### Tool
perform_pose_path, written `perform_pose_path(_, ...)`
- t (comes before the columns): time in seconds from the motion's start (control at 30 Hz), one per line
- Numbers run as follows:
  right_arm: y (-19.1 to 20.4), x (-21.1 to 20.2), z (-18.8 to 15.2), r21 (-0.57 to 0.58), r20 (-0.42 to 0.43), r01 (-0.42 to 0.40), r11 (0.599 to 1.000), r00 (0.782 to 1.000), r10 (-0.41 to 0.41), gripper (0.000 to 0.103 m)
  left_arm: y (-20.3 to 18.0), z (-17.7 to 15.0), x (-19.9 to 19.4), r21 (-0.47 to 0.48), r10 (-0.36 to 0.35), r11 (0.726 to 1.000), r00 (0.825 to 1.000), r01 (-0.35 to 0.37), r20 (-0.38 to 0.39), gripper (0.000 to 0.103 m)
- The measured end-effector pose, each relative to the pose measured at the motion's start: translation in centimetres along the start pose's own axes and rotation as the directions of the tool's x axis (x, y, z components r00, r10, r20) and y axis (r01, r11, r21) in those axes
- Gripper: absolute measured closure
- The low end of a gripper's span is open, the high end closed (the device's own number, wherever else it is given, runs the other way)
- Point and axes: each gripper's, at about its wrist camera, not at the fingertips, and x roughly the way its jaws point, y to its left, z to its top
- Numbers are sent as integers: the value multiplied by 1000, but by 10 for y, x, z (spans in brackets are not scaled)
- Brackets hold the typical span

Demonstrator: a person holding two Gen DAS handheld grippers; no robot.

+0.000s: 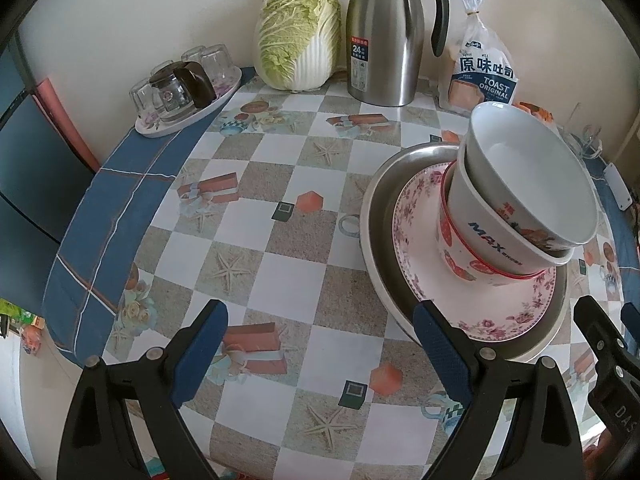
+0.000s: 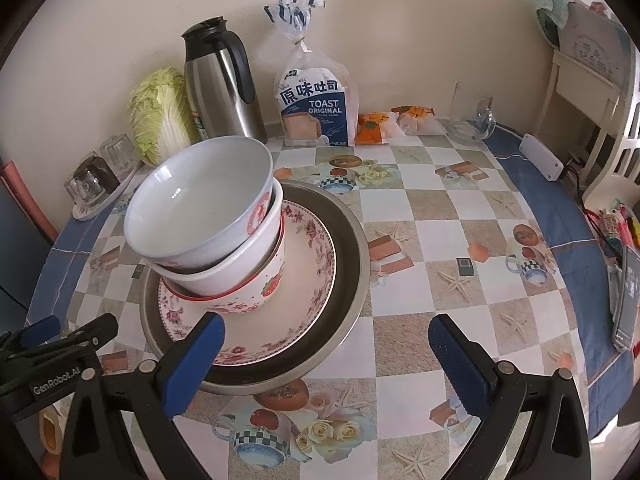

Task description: Organize plates and bowls

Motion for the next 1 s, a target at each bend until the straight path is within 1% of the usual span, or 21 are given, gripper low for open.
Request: perform_pose_path(1.0,1,0,1,-5,-1,-3,1000,1000,3,0,-2,-1,-1,8,-6,1000,1000,6,0,9)
